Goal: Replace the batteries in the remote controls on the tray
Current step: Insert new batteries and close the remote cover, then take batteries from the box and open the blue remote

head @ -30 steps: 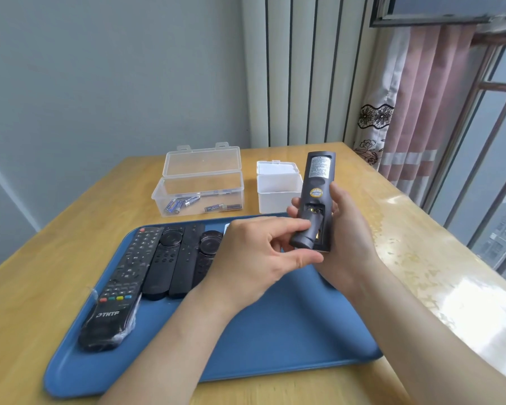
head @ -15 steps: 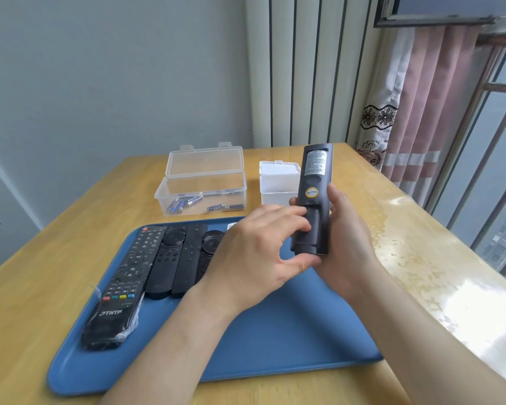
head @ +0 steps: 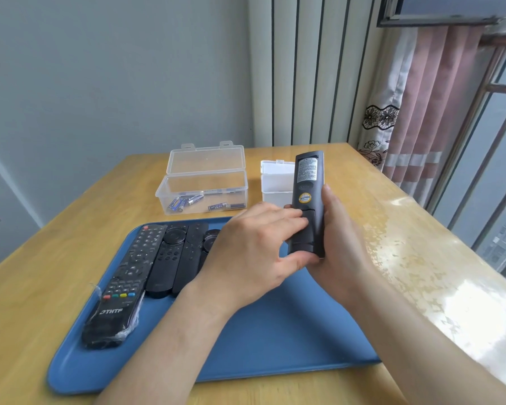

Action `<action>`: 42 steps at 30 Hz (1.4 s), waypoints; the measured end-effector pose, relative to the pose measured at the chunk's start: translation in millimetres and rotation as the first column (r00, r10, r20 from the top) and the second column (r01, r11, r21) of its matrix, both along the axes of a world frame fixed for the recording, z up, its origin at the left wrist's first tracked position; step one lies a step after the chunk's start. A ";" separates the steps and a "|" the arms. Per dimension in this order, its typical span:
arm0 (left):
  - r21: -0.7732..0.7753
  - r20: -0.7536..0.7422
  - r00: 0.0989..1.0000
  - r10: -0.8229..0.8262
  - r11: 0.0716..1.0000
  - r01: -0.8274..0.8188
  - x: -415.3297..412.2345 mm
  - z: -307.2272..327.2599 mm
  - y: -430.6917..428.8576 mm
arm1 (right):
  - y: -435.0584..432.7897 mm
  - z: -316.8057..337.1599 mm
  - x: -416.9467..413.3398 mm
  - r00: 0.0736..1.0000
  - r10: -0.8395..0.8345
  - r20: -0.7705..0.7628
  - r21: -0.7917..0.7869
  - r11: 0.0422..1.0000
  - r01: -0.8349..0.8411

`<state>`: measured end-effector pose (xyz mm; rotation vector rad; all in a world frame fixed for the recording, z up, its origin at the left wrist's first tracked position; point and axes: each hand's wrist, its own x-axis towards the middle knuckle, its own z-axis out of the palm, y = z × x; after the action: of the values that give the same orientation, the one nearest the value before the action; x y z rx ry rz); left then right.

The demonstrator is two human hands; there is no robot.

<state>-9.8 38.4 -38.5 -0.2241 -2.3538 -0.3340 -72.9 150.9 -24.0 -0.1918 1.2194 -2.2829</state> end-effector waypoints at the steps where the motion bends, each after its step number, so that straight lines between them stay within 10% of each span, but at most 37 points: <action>1: 0.001 -0.008 1.000 0.003 1.000 -0.003 -0.2 -0.3 0.3 | 0.4 0.4 1.3 1.000 0.004 -0.010 0.002 1.000 -0.004; 10: 0.041 -0.050 0.995 0.085 0.996 -0.083 -0.9 -2.2 5.4 | -1.4 -6.8 -0.2 0.997 -0.011 -0.076 0.030 0.999 0.013; 14: 0.283 0.135 0.988 0.075 0.953 -0.111 1.8 0.5 5.7 | -2.1 -7.0 -1.8 0.991 -0.018 -0.131 0.091 0.995 0.030; 21: 0.924 0.189 0.945 -0.265 0.375 -0.079 4.6 18.4 -5.2 | -1.0 -10.2 -5.6 0.812 0.169 -0.559 0.370 0.927 0.062; 28: 0.870 0.335 0.935 -0.115 0.419 -0.260 -4.7 -0.4 -16.9 | 3.1 -8.3 -7.5 0.546 0.379 -0.747 0.566 0.794 0.222; 31: 0.803 0.424 0.903 -0.067 0.490 -0.341 -6.4 -3.8 -18.1 | 19.2 0.3 -26.2 0.431 0.472 -0.769 0.639 0.535 0.553; 36: 0.588 0.605 0.796 0.002 0.674 -0.448 -6.5 -8.5 -9.7 | 34.8 -1.6 -40.0 0.534 0.759 -0.374 0.818 -0.002 0.576; 42: 0.494 0.677 0.735 -0.037 0.763 -0.417 -6.6 -7.5 5.4 | 31.0 -9.7 -39.3 0.490 0.809 -0.324 0.795 -0.049 0.605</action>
<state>-16.3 43.9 -45.9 0.5782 -2.7309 -1.2314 -112.1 181.9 -33.7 -0.9363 2.8988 -0.0616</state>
